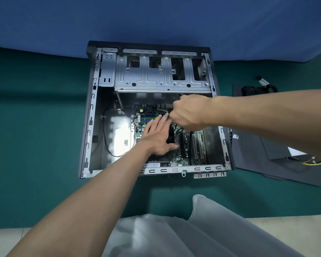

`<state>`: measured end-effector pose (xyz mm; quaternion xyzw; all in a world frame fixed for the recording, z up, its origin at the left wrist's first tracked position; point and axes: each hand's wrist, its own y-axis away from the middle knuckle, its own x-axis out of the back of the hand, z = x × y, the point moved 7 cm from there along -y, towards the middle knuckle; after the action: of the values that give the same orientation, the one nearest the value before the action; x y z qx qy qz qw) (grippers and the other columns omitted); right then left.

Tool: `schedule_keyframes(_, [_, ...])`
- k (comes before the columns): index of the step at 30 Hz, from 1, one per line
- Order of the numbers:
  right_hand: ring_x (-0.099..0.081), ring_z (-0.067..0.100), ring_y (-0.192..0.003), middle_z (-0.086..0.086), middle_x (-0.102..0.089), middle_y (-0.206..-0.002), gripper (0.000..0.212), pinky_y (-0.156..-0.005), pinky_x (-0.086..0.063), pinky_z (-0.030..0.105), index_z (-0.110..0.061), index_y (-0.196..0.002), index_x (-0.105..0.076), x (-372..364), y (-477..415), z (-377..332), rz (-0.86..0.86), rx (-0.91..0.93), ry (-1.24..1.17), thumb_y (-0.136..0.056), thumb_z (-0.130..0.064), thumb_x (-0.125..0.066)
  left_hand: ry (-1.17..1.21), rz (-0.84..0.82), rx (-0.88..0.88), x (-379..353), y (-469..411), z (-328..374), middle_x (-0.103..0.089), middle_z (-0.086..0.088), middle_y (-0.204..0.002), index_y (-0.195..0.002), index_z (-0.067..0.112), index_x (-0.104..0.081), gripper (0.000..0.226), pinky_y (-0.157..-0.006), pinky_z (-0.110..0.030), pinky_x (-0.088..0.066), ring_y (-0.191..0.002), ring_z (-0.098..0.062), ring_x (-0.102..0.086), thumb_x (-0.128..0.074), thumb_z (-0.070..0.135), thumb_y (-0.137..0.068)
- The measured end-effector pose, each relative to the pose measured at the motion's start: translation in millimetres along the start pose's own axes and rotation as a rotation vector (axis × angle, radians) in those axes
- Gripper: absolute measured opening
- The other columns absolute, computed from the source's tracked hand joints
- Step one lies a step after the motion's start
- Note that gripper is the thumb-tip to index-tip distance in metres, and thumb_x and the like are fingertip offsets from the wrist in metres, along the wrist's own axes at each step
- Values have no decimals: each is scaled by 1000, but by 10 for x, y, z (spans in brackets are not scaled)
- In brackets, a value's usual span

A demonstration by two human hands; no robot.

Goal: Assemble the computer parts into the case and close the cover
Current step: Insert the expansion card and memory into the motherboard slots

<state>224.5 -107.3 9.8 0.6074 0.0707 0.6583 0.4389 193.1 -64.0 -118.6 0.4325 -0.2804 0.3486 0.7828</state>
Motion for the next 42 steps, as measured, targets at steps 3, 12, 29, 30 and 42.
schedule_keyframes(3, [-49,25,-60,12,-49,-70,22,-46,-39,24,-3,-74,-44,-149,-48,261,-99,-368,-513,-94,-10,-42,18,0,-8,-8,5,3,29,13,-156,-153,27,10,95,-105,-28,23,-142,-7,27,-54,60,-90])
schedule_keyframes(12, [-55,23,-61,6,-53,-71,17,-47,-38,28,-9,-79,-51,-27,53,74,-17,6,78,-93,-11,-44,13,-1,-5,-5,6,12,29,12,-156,-152,28,13,95,-107,-28,22,-141,-7,28,-52,59,-90])
schedule_keyframes(29, [-52,26,-63,7,-52,-71,16,-51,-40,30,-11,-92,-58,106,31,43,113,-1,113,-96,-14,-43,8,7,-10,6,0,6,27,11,-157,-152,28,10,94,-108,-28,21,-142,-8,27,-53,58,-90])
schedule_keyframes(30, [-51,26,-63,6,-51,-67,19,-52,-41,32,-11,-84,-57,84,44,28,138,46,122,-96,-15,-42,10,8,-9,3,1,9,26,11,-157,-152,28,10,94,-108,-28,21,-142,-7,27,-53,58,-90])
schedule_keyframes(42, [-53,22,-66,5,-48,-77,16,-47,-36,28,-5,-105,-49,-149,6,219,-181,-242,-397,-98,-20,-49,11,-1,-8,-1,14,1,29,11,-156,-153,27,9,94,-106,-28,22,-142,-8,28,-53,58,-90])
